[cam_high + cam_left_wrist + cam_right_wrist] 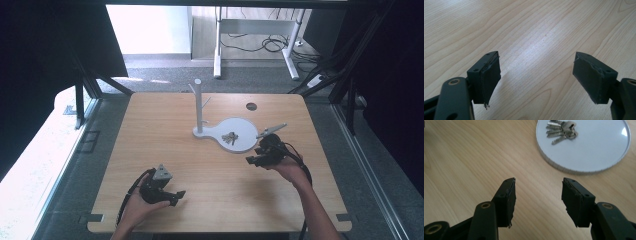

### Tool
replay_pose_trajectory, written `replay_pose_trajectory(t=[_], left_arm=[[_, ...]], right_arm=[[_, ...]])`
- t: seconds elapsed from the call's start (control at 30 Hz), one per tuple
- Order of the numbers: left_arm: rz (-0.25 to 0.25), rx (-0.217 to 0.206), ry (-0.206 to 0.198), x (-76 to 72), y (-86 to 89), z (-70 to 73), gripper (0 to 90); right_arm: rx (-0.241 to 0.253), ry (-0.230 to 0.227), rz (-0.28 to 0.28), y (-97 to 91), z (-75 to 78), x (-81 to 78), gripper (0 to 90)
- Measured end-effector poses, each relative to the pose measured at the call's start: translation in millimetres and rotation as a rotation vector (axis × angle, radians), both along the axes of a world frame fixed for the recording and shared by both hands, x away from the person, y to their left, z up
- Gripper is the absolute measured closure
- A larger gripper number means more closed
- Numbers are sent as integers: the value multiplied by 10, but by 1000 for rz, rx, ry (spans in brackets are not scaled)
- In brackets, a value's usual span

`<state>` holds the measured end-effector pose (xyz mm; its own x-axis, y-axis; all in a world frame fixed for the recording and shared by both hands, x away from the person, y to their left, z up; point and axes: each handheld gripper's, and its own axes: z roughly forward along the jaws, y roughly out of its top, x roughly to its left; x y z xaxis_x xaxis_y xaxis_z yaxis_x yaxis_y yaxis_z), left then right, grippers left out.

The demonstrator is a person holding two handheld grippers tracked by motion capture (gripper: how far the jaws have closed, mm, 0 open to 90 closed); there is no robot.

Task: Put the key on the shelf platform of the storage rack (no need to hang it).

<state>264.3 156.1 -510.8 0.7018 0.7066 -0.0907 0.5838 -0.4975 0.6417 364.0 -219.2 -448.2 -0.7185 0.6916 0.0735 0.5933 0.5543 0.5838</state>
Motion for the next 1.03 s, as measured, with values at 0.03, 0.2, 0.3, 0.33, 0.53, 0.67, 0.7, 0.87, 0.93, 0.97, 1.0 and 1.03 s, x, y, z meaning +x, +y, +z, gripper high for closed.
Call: replay_pose_trajectory(t=[0.03, 0.2, 0.3, 0.33, 0.53, 0.67, 0.7, 0.87, 0.93, 0.97, 1.0, 1.03], left_arm=[[1, 0, 1, -2, -3, -2, 225], [-6, 6, 0, 1, -11, -6, 225], [-6, 5, 0, -2, -19, -9, 224], [-6, 5, 0, -2, -19, -9, 225], [-5, 6, 1, -3, -26, -12, 225], [-5, 6, 3, -5, -30, -13, 224], [-5, 6, 2, -6, -32, -14, 224], [-10, 7, -3, -7, -32, -10, 224], [-11, 9, -2, -9, -35, -5, 223], [-11, 7, -4, -8, -41, -8, 223], [-11, 7, -4, -8, -41, -8, 223], [-11, 7, -1, -9, -46, -11, 223]], right_arm=[[6, 2, -8, -38, -27, -40, 456], [33, 13, -32, -227, -185, -229, 458], [49, 14, -41, -323, -279, -344, 460], [49, 14, -41, -323, -279, -344, 460], [94, 5, -66, -490, -476, -587, 465], [76, 29, -61, -515, -579, -651, 465], [79, 32, -64, -522, -589, -660, 465], [85, 27, -73, -546, -602, -657, 459], [86, 24, -74, -549, -600, -656, 458], [87, 16, -74, -561, -592, -656, 455], [87, 15, -76, -566, -591, -656, 453], [87, 15, -76, -566, -591, -656, 453]])
